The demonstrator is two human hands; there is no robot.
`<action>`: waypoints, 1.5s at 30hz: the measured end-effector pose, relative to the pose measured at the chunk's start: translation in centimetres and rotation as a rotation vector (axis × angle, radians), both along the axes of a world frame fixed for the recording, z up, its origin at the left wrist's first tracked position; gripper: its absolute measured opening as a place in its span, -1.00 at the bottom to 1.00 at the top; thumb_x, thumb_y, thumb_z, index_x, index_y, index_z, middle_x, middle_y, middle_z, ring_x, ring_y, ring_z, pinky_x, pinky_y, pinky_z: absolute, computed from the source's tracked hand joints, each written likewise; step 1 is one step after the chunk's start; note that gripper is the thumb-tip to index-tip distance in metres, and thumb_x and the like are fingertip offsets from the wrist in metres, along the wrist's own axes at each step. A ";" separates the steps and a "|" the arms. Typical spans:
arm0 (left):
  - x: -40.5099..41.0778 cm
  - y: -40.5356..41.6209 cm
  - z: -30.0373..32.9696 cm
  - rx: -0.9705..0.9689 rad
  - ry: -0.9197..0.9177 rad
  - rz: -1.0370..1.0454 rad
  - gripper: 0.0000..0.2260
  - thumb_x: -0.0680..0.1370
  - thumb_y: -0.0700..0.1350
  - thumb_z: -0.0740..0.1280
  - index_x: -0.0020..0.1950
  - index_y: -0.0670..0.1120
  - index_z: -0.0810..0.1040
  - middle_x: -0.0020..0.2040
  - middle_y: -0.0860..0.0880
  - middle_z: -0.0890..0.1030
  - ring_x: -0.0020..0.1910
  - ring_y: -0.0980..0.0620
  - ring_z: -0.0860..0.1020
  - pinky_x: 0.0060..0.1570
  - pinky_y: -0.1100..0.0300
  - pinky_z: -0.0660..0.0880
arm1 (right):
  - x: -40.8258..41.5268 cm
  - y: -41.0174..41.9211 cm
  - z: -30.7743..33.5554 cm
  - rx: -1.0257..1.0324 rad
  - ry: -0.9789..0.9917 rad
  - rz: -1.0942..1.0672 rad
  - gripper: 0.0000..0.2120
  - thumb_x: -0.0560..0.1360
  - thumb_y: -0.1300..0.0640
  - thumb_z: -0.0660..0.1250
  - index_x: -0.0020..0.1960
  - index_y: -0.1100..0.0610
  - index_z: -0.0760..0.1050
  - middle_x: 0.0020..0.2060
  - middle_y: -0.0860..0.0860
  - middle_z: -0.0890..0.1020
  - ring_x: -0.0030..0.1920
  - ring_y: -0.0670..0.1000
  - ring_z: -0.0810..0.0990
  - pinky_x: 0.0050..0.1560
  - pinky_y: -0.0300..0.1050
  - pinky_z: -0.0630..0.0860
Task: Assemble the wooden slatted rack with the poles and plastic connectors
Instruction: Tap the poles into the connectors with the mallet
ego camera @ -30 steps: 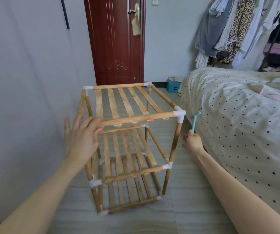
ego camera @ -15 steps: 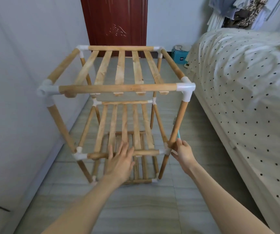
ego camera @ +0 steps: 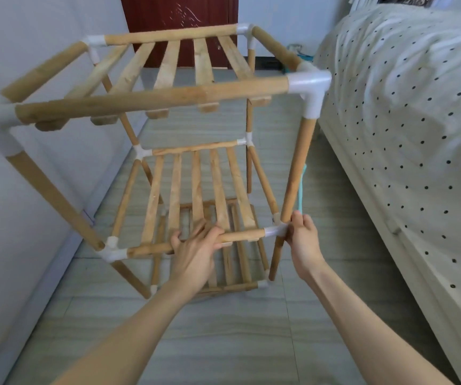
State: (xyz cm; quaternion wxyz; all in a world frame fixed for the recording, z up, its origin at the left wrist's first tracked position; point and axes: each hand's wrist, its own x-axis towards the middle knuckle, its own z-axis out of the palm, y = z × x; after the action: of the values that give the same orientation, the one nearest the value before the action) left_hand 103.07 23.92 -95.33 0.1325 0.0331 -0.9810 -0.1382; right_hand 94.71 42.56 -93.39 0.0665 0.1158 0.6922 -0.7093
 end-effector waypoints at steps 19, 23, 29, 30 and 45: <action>0.0 2.2 6.2 0.368 0.044 -0.074 -0.60 0.59 -0.23 0.25 0.42 -0.10 0.31 0.14 -0.12 0.62 0.08 -0.11 0.58 -0.01 0.12 0.45 | -0.8 -2.7 13.8 0.560 0.595 0.143 -0.71 0.65 0.04 -0.03 -0.24 0.04 0.14 -0.38 -0.01 0.35 -0.39 -0.01 0.35 -0.38 -0.12 0.23; -0.2 2.0 4.9 0.417 0.004 0.020 -0.61 0.58 -0.21 0.24 0.40 -0.08 0.31 0.06 -0.14 0.63 0.04 -0.14 0.58 -0.07 0.12 0.43 | -0.9 -5.5 14.2 0.743 0.601 0.259 -0.77 0.65 0.02 -0.05 -0.06 0.15 0.20 -0.26 0.08 0.44 -0.25 0.16 0.40 -0.26 -0.03 0.28; 0.7 3.5 2.2 0.637 -0.006 0.093 -0.79 0.58 -0.26 0.19 0.22 -0.16 0.38 -0.20 -0.07 0.53 -0.09 -0.14 0.56 -0.17 0.19 0.43 | -0.3 -7.9 12.2 0.913 0.673 0.370 -0.78 0.65 0.02 -0.06 -0.07 0.15 0.17 -0.33 0.06 0.45 -0.29 0.23 0.49 -0.32 0.02 0.37; 0.9 3.7 1.5 0.645 -0.016 0.113 -0.81 0.58 -0.26 0.18 0.19 -0.14 0.39 -0.21 -0.07 0.53 -0.11 -0.18 0.55 -0.15 0.11 0.46 | 0.0 -8.2 11.7 0.936 0.688 0.398 -0.79 0.65 0.02 -0.05 -0.07 0.14 0.16 -0.33 0.06 0.46 -0.29 0.23 0.50 -0.32 0.04 0.38; 4.0 2.1 -1.3 0.584 -0.315 0.098 -0.82 0.54 -0.26 0.10 0.05 -0.05 0.41 -0.18 -0.03 0.59 -0.18 -0.06 0.55 -0.15 0.14 0.47 | 5.5 -8.8 5.3 1.049 0.712 0.501 -0.76 0.64 0.05 -0.03 -0.02 0.20 0.28 -0.16 0.13 0.50 -0.26 0.23 0.52 -0.31 0.06 0.41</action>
State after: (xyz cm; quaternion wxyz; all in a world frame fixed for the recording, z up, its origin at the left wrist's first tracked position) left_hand 107.11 26.01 -96.66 -0.0295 0.1378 -0.9056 -0.3999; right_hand 100.23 33.79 -88.10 -0.0681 -0.2715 0.9301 -0.2378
